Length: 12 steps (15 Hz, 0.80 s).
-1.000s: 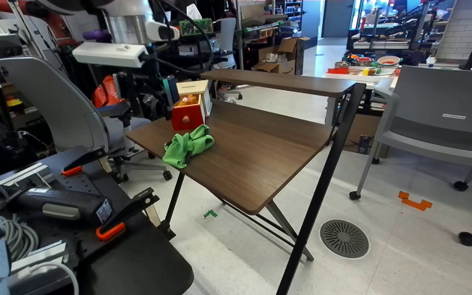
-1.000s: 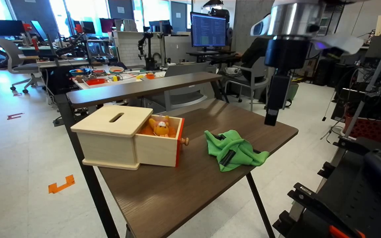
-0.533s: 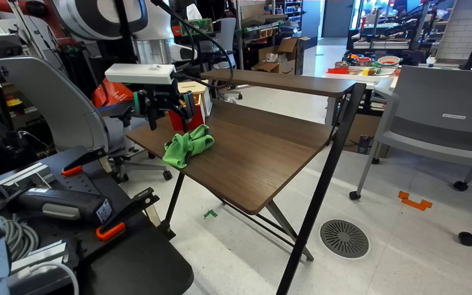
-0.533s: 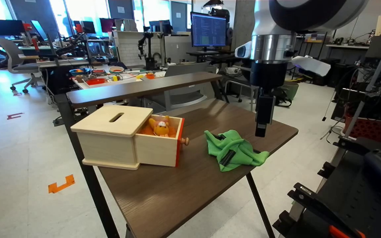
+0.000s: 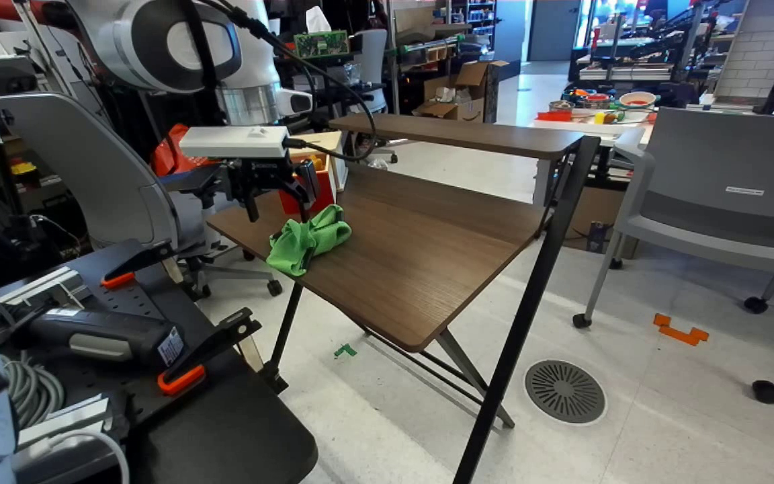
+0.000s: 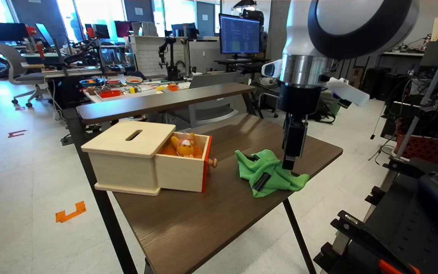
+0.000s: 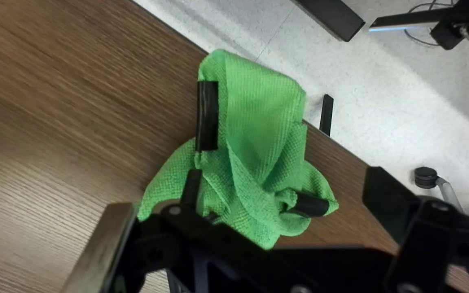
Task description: Move the green cloth to the right, then pick the stuffed animal in the drawer and put it on the table, the move the green cloth slightly up on the table
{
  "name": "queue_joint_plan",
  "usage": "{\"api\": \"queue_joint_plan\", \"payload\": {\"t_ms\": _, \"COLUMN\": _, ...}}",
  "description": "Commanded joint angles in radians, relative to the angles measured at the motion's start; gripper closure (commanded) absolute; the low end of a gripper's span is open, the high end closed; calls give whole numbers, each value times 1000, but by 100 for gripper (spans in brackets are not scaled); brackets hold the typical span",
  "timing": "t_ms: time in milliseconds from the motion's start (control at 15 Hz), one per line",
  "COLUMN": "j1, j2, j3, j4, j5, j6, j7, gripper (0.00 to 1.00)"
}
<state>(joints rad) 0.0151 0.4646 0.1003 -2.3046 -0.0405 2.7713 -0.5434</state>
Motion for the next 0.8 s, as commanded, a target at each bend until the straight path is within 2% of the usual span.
{"api": "queue_joint_plan", "payload": {"t_ms": 0, "j1": -61, "j2": 77, "j3": 66, "j4": 35, "j5": -16, "j6": 87, "j7": -6, "gripper": 0}}
{"api": "queue_joint_plan", "payload": {"t_ms": 133, "j1": -81, "j2": 105, "j3": 82, "j4": 47, "j5": -24, "j6": 109, "j7": -2, "gripper": 0}}
{"api": "queue_joint_plan", "payload": {"t_ms": 200, "j1": -89, "j2": 115, "j3": 88, "j4": 52, "j5": -28, "j6": 118, "j7": -2, "gripper": 25}}
{"api": "queue_joint_plan", "payload": {"t_ms": 267, "j1": -91, "j2": 120, "j3": 87, "j4": 53, "j5": -35, "j6": 127, "j7": 3, "gripper": 26}}
{"api": "queue_joint_plan", "payload": {"t_ms": 733, "j1": -118, "j2": 120, "j3": 105, "j4": 44, "j5": -54, "j6": 150, "j7": 7, "gripper": 82}}
